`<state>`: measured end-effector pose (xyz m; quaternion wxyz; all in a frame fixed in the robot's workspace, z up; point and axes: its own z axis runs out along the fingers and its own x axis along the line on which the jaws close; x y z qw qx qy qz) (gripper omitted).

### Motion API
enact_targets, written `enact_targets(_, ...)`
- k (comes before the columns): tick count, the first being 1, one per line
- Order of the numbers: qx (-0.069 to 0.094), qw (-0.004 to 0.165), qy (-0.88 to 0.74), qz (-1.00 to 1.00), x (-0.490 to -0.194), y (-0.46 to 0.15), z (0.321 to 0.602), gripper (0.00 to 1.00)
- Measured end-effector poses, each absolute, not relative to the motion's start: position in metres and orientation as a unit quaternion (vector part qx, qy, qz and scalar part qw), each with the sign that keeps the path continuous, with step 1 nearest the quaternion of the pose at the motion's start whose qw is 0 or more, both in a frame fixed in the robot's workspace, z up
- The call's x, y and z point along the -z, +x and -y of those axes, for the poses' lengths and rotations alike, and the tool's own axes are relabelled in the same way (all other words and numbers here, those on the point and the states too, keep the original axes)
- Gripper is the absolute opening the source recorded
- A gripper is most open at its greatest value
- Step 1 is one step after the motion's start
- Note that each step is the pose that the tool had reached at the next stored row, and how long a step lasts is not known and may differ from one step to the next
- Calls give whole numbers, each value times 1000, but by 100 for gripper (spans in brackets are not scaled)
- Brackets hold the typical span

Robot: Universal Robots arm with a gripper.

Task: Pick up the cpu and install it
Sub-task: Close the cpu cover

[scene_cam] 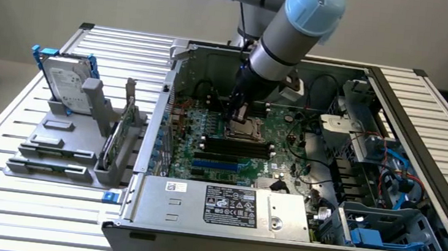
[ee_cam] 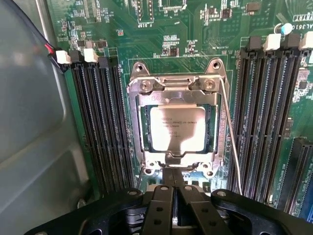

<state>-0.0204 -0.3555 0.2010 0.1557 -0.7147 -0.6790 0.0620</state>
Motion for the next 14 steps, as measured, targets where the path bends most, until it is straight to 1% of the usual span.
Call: enact_targets(14, -62, 156, -715, 679, -212, -51, 359, 11)
